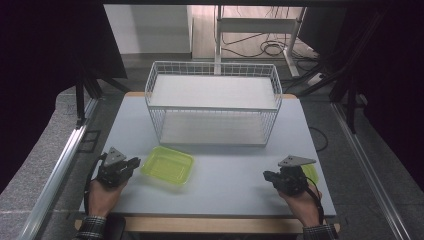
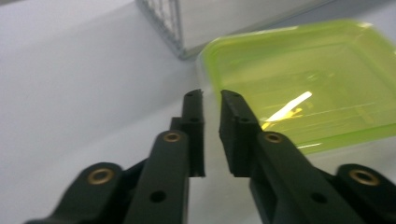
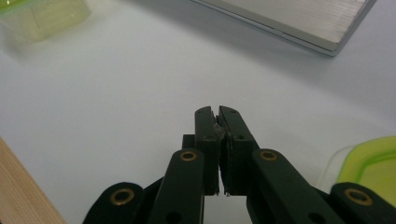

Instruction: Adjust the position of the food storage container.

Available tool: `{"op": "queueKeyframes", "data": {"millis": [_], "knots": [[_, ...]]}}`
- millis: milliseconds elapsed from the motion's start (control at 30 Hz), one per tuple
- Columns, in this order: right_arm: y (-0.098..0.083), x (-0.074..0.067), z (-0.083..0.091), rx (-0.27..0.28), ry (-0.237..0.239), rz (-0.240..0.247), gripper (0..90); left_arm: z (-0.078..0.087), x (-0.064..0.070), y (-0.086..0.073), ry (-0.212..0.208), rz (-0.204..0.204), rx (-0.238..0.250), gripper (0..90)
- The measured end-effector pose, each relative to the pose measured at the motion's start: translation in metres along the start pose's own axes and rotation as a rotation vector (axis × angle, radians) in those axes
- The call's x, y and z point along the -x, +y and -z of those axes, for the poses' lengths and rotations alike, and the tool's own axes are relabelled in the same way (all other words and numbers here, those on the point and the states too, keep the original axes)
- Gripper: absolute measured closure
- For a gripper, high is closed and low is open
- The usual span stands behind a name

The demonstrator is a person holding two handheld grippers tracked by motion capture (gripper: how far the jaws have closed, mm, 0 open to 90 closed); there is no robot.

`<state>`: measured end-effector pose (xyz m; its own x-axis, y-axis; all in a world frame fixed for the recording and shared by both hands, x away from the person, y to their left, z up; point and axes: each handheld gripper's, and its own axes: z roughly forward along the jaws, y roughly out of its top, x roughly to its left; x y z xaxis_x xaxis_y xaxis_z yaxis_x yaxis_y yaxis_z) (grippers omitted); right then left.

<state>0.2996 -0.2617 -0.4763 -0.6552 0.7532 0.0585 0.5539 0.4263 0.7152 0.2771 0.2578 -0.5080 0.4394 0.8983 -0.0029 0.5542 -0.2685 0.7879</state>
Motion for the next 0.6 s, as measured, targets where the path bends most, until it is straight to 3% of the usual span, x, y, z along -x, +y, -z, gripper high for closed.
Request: {"op": "queueKeyframes", "data": {"millis": [67, 333, 400, 500, 600], "knots": [[0.0, -0.001, -0.001, 0.002, 0.004, 0.002, 86.1, -0.006, -0.004, -0.001, -0.005, 0.007, -0.028, 87.2], [0.001, -0.006, -0.006, -0.007, 0.017, 0.005, 86.2, -0.032, -0.013, 0.003, -0.027, -0.037, -0.094, 89.9], [0.002, -0.008, -0.008, -0.011, 0.018, 0.009, 86.5, -0.043, -0.018, 0.007, -0.068, -0.034, -0.092, 89.8], [0.002, -0.009, -0.01, -0.012, 0.02, 0.017, 86.5, -0.05, -0.02, 0.01, -0.079, -0.057, -0.106, 89.8], [0.003, -0.012, -0.012, -0.02, 0.02, 0.026, 86.5, -0.057, -0.018, 0.012, -0.127, -0.055, -0.114, 89.8]]}}
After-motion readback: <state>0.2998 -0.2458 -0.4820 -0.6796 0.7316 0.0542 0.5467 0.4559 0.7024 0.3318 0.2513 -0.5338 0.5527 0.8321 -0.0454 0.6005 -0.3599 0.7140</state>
